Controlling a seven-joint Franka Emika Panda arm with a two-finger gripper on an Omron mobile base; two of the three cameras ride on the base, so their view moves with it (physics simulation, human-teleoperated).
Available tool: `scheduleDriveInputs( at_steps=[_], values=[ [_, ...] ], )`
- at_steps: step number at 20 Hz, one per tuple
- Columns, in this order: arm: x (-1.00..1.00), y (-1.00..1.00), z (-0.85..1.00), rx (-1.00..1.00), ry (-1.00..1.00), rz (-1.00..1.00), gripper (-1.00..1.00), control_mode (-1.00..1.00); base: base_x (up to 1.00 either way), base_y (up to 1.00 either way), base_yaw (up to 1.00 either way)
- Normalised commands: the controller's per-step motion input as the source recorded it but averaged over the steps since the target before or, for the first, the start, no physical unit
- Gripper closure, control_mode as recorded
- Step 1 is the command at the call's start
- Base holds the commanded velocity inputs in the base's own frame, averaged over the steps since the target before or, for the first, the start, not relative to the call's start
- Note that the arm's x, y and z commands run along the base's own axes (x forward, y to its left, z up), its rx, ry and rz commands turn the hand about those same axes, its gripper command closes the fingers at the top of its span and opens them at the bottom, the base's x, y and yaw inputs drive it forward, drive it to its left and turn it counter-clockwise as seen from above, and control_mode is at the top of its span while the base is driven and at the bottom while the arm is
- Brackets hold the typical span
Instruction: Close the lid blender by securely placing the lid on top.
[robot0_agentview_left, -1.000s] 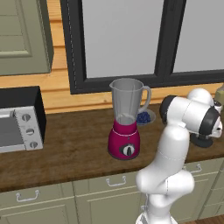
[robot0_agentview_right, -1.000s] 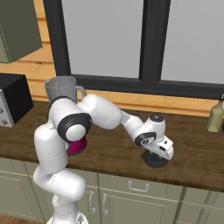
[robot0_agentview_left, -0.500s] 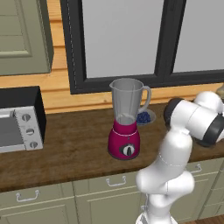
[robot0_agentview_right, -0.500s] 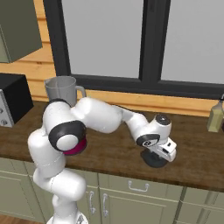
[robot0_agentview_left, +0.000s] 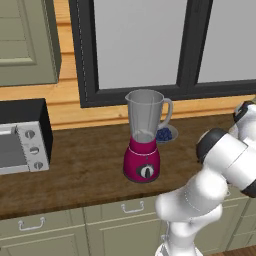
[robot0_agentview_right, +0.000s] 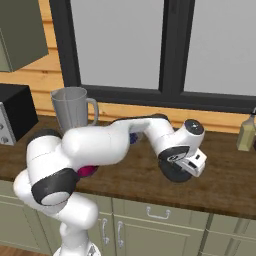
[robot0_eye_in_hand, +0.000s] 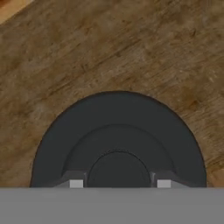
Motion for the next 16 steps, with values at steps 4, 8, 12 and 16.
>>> scheduleDriveInputs(
  at_steps=[4, 8, 12, 16],
  values=[
    [-0.26, 0.47, 0.87, 0.00, -0.20, 0.00, 1.00, -1.00, 0.00, 0.00, 0.00],
    [-0.26, 0.55, 0.93, 0.00, -0.23, 0.00, 1.00, -1.00, 0.00, 0.00, 0.00],
    [-0.20, 0.53, 0.98, -0.04, -0.24, 0.00, 1.00, -1.00, 0.00, 0.00, 0.00],
    [-0.15, 0.54, 0.94, -0.09, -0.19, 0.00, 1.00, -1.00, 0.00, 0.00, 0.00]
  ],
)
